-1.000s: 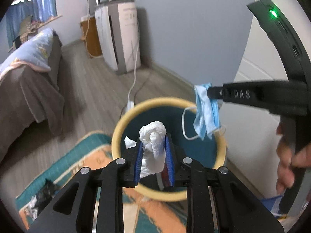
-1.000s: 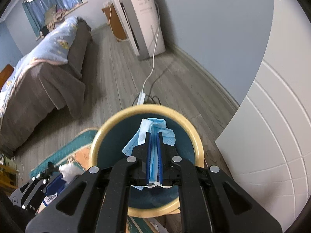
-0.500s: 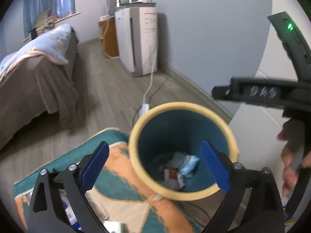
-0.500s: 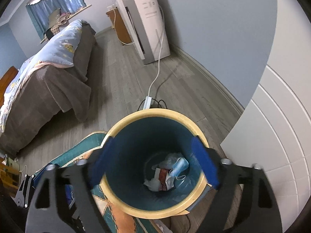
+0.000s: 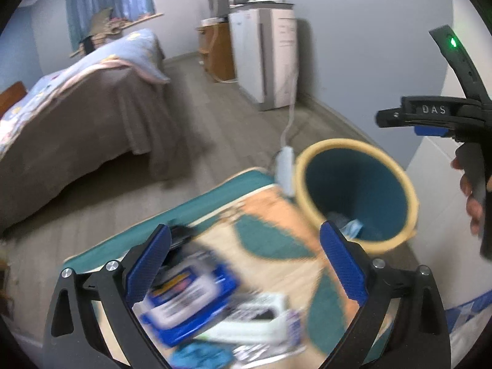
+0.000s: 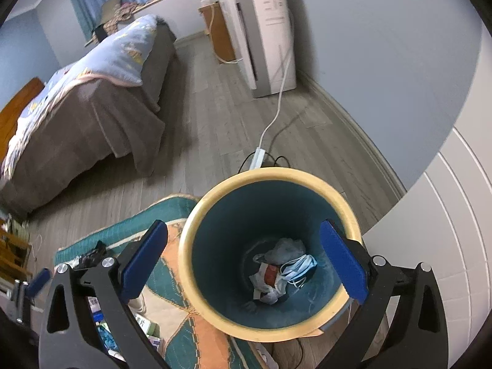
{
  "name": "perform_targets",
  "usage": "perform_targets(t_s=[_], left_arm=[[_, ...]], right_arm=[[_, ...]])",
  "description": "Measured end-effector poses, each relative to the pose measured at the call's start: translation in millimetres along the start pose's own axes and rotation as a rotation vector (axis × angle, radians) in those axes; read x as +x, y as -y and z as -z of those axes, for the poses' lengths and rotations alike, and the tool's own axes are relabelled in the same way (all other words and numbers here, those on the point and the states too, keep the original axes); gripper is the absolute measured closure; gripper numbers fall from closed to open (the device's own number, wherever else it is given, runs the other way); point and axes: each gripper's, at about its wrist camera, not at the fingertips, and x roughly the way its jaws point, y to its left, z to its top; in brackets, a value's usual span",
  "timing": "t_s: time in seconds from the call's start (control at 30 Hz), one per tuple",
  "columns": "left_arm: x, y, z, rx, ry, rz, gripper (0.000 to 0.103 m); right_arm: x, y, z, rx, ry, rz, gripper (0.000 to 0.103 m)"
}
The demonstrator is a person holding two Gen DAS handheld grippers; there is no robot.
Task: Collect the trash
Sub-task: 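Move both tools back over the cushion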
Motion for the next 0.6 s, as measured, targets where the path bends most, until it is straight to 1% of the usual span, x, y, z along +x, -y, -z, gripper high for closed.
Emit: perform_targets(t_s=[0.07,0.17,0.23,0.33,0.43,0.5,0.6], left_arm=[[-9.5,-16.8,6.5,-0.011,-0.007,-0.028,0.006],[-26.3,-51.2,19.4,-0.026,-0.021,-0.093,0.006],[-33.9,-67.5,25.6,-0.047,-0.019,-0.119,0.006],[-41.7,-95.4,40.9,-0.125,-0.013,-0.149,0.005],[-37.9,-116.4,51.8,-0.199,-0.032,-0.162,0.005],[-35.3,-124.6,56.7,-0.203,-0.039,-0.181,0.005],[-29.6,-131.3,61.7,-0.165,-0.047,-0.215,0.005]], right_arm=[[1.0,-9.1,2.1,-0.017,-0.009,-0.002,0.006],[3.3,-27.6,4.5,-0.043,-0.017,-0.013,0.006],[4.5,-42.0,7.1,-0.068,-0.022,-0.022,0.006],[8.7,-65.7,13.6,-0.115,-0.039,-0.034,0.006],[14.8,-83.1,20.4,-0.146,-0.064,-0.046,0.006],[20.4,-92.9,25.0,-0.153,-0.089,-0.062,0.006],[29.5,-109.6,32.9,-0.19,-0.121,-0.06,0.006]])
